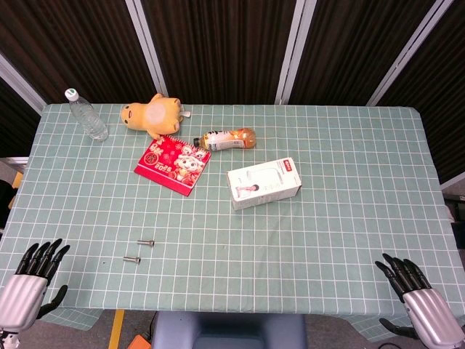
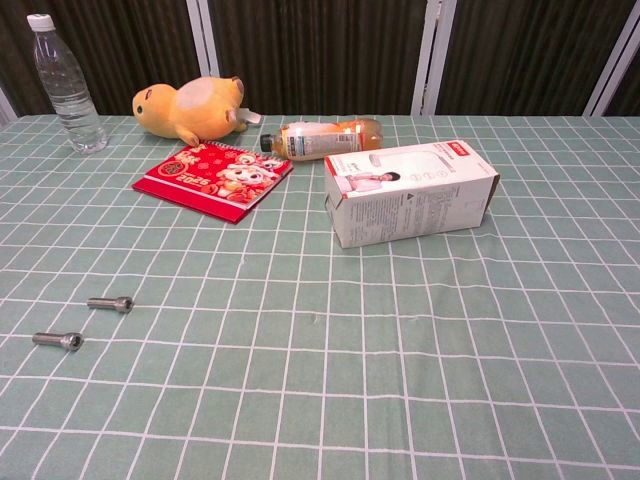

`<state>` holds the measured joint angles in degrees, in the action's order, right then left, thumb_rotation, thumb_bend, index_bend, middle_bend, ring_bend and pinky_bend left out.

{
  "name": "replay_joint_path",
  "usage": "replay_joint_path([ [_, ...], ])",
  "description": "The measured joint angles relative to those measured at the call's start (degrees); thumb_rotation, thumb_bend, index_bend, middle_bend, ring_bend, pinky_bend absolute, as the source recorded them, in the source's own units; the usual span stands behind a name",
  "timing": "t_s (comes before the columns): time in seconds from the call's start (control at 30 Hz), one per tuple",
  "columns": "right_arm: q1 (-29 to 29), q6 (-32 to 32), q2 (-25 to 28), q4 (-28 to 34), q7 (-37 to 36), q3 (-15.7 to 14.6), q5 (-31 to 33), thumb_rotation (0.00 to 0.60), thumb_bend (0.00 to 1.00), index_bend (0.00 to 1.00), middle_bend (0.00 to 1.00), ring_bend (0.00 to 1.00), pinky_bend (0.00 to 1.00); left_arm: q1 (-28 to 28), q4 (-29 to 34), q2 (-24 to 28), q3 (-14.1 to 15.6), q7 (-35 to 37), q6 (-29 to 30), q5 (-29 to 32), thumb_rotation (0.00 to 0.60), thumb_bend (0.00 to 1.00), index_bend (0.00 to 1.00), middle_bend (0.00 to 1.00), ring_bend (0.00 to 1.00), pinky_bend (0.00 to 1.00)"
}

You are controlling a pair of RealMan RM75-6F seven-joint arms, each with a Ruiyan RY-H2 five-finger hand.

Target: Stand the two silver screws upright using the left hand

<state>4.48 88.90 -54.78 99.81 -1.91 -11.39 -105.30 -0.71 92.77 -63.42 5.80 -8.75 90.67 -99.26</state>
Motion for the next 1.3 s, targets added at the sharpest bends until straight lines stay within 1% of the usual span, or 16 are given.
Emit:
replay_joint_path([
  [0.1, 0.05, -0.14, -0.09, 0.07, 0.37, -0.15, -0.34, 0.6, 0.16, 0.0, 0.0, 0.0, 0.0, -0.14, -0.04, 0.03, 0.18, 1.0, -0.2, -0.38, 0.6, 0.39, 0.0, 0.0, 0.0, 0.02],
  [0.17, 0.11, -0.05, -0.24, -0.03, 0.78, -0.15, -0.6, 0.6, 0.16, 0.0, 0.0, 0.0, 0.0, -0.38, -0.3, -0.09, 0.28, 2.04, -0.26, -1.08, 0.6, 0.39, 0.0, 0.0, 0.0, 0.06],
  [0.27, 0.27, 0.34, -0.48, -0.29, 0.96, -0.03, -0.7, 0.6, 0.16, 0.0, 0.0, 0.0, 0.0, -0.89, -1.6, -1.18, 0.33, 3.39, -0.45, -2.26, 0.6, 0.39, 0.0, 0.0, 0.01, 0.2],
  [0.33, 0.49, 0.87, -0.63, -0.44, 1.35, 0.11, -0.72, 0.6, 0.16, 0.0, 0.0, 0.0, 0.0, -1.3, -2.73, -2.49, 0.11, 3.98, -0.82, -2.33, 0.6, 0.39, 0.0, 0.05, 0.08, 0.34],
  [0.37, 0.61, 1.22, -0.77, -0.52, 1.56, 0.2, -0.86, 0.6, 0.16, 0.0, 0.0, 0.0, 0.0, -1.68, -3.67, -3.6, -0.17, 4.26, -1.31, -2.17, 0.6, 0.39, 0.0, 0.11, 0.17, 0.46],
  [0.4, 0.73, 1.55, -0.97, -0.6, 1.87, 0.32, -0.92, 0.6, 0.16, 0.0, 0.0, 0.0, 0.0, -2.01, -4.44, -4.53, -0.48, 4.38, -1.8, -1.91, 0.6, 0.39, 0.0, 0.15, 0.23, 0.54],
  [0.43, 0.85, 1.76, -1.3, -0.7, 2.39, 0.5, -0.91, 0.6, 0.16, 0.0, 0.0, 0.0, 0.0, -2.38, -5.3, -5.52, -0.85, 4.39, -2.38, -1.56, 0.6, 0.39, 0.01, 0.24, 0.34, 0.66],
  [0.47, 0.9, 1.76, -1.57, -0.78, 2.89, 0.65, -0.83, 0.6, 0.16, 0.0, 0.0, 0.0, 0.0, -2.88, -6.46, -6.92, -1.42, 4.27, -3.24, -0.92, 0.6, 0.39, 0.02, 0.37, 0.49, 0.79],
  [0.5, 0.93, 1.66, -1.87, -0.84, 3.48, 0.8, -0.67, 0.6, 0.16, 0.0, 0.0, 0.0, 0.0, -3.24, -7.27, -8.01, -1.89, 4.16, -3.84, -0.33, 0.6, 0.39, 0.04, 0.45, 0.57, 0.86],
  [0.57, 0.91, 0.98, -2.67, -0.89, 4.98, 1.17, -0.01, 0.6, 0.16, 0.0, 0.0, 0.0, 0.0, -4.09, -9.26, -10.69, -3.01, 3.97, -5.1, 1.08, 0.6, 0.4, 0.1, 0.69, 0.79, 0.98],
  [0.67, 0.74, -0.35, -4.04, -0.96, 7.42, 1.68, 0.82, 0.6, 0.16, 0.0, 0.0, 0.0, 0.0, -5.35, -12.69, -14.58, -4.37, 4.19, -6.66, 2.67, 0.6, 0.41, 0.22, 0.9, 0.96, 1.0],
  [0.73, 0.68, -0.92, -4.81, -1.05, 8.76, 1.88, 1.1, 0.6, 0.16, 0.0, 0.0, 0.0, 0.0, -5.98, -14.9, -16.74, -4.96, 4.6, -7.27, 3.32, 0.6, 0.41, 0.3, 0.96, 1.0, 1.0],
  [0.83, 0.56, -2.18, -5.94, -1.16, 10.63, 2.08, 1.81, 0.6, 0.16, 0.0, 0.0, 0.0, 0.0, -6.92, -18.84, -20.13, -5.65, 5.27, -8.22, 4.23, 0.6, 0.41, 0.35, 0.99, 1.0, 1.0],
  [0.97, 0.3, -3.58, -6.74, -1.15, 12.02, 2.3, 3.01, 0.6, 0.16, 0.0, 0.0, 0.0, 0.0, -8.41, -23.97, -24.39, -6.51, 6.63, -10.41, 6.03, 0.6, 0.41, 0.37, 1.0, 1.0, 1.0],
  [1.07, 0.21, -3.89, -6.97, -1.08, 12.47, 2.51, 3.67, 0.6, 0.16, 0.0, 0.0, 0.0, 0.0, -9.22, -26.92, -26.78, -6.79, 7.71, -11.94, 7.25, 0.6, 0.41, 0.41, 1.0, 1.0, 1.0],
  [1.3, 0.13, -3.94, -6.75, -0.77, 12.55, 2.46, 3.92, 0.6, 0.16, 0.0, 0.0, 0.0, 0.0, -9.98, -31.91, -30.62, -6.58, 9.3, -13.33, 8.81, 0.6, 0.41, 0.44, 1.0, 1.0, 1.0],
])
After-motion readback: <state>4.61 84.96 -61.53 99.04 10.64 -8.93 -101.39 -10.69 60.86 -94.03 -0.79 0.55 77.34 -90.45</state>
